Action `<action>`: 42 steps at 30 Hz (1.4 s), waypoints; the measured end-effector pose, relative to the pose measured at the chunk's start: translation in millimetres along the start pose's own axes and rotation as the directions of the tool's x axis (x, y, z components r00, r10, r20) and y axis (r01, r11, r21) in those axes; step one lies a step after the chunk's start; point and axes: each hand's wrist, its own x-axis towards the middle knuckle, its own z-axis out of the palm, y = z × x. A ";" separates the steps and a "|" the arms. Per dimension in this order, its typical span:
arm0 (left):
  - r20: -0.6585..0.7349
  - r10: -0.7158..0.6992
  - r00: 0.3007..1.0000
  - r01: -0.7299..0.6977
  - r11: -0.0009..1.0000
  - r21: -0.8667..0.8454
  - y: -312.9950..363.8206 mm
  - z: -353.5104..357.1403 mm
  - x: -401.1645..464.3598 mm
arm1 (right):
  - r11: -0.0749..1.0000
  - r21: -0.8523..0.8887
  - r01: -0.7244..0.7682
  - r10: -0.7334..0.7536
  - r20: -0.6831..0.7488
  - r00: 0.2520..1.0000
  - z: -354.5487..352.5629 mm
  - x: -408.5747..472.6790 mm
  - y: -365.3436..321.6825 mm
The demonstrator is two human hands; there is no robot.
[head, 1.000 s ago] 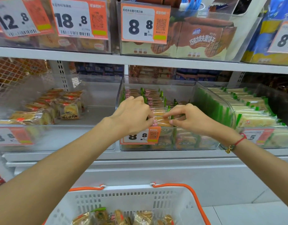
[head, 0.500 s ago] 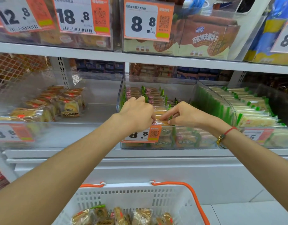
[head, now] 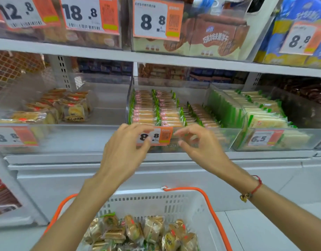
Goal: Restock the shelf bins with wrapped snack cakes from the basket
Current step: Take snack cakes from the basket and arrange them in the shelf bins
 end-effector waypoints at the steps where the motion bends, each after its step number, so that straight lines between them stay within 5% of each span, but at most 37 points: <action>1: 0.030 -0.023 0.999 0.024 1.000 -0.019 -5.7 4.0 -12.3 | 1.000 0.004 -0.017 0.017 0.077 0.997 7.3 -6.1 0.8; 4: 0.152 -0.123 0.981 0.127 0.992 -0.021 -33.1 22.3 -56.7 | 0.992 -0.097 -0.082 0.112 0.368 0.923 37.9 -33.3 13.2; 8: 0.401 -0.323 0.857 0.309 0.946 0.101 -82.4 53.6 -116.7 | 0.943 -0.318 -0.095 0.295 0.671 0.681 88.5 -79.3 40.8; 12: 0.665 -0.462 0.587 0.371 0.883 0.287 -135.7 80.8 -170.3 | 0.897 -0.422 -0.131 0.432 0.774 0.464 134.3 -120.5 60.6; 15: 0.763 -0.558 0.326 0.302 0.826 0.475 -164.3 88.8 -205.7 | 0.887 -0.448 -0.112 0.454 0.801 0.390 169.9 -150.3 73.2; 16: 0.759 -0.583 0.290 0.246 0.812 0.530 -170.7 89.6 -211.3 | 0.884 -0.459 -0.091 0.457 0.805 0.378 181.1 -158.6 76.9; 22: 0.708 -0.578 0.406 0.073 0.793 0.605 -177.9 95.2 -219.9 | 0.852 -0.499 0.160 0.434 0.843 0.317 220.4 -219.7 95.0; 26: 0.737 -0.517 0.435 0.058 0.833 0.550 -173.7 103.6 -224.6 | 0.866 -0.467 0.181 0.399 0.862 0.314 220.7 -229.9 93.0; 30: 0.749 -0.478 0.459 0.091 0.864 0.495 -164.1 115.1 -226.5 | 0.887 -0.450 0.104 0.415 0.876 0.247 216.4 -215.3 97.1; 37: 0.751 -0.533 0.390 0.042 0.825 0.564 -152.3 112.0 -211.6 | 0.913 -0.387 -0.130 0.406 0.895 0.187 192.5 -184.2 104.0; 42: 0.844 -0.350 0.407 0.385 0.903 0.189 -111.8 103.0 -177.8 | 0.892 -0.276 -0.357 0.352 0.921 0.168 148.8 -132.7 80.2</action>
